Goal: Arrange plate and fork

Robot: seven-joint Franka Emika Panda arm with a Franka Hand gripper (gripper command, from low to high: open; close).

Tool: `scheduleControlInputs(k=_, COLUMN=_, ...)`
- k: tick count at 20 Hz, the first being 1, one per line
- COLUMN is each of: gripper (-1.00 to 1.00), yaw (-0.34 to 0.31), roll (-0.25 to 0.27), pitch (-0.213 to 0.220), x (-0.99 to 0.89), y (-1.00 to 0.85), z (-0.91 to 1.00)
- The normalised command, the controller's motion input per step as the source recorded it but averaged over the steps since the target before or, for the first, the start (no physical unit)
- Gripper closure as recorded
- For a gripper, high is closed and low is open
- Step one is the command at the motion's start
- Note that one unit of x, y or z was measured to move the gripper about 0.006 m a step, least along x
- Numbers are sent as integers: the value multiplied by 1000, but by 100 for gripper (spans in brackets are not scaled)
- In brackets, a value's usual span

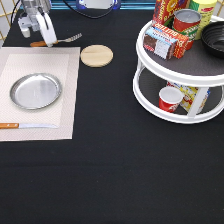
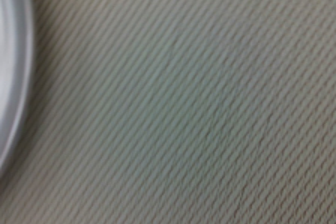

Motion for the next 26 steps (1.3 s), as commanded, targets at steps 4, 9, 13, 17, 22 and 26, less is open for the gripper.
scheduleControlInputs(k=4, gripper=100, yaw=-147, roll=0, pitch=0, x=246, y=-447, z=-5)
scheduleControlInputs(k=9, gripper=100, yaw=-47, roll=0, pitch=0, x=187, y=-733, z=0)
scheduleControlInputs(k=13, gripper=100, yaw=-48, roll=0, pitch=0, x=178, y=-717, z=0)
scheduleControlInputs(k=17, gripper=100, yaw=-194, roll=-42, pitch=23, x=189, y=-226, z=-181)
scheduleControlInputs(k=22, gripper=100, yaw=-244, roll=-59, pitch=77, x=201, y=0, z=-94)
scheduleControlInputs(k=26, gripper=100, yaw=-204, roll=-24, pitch=98, x=86, y=0, z=-99)
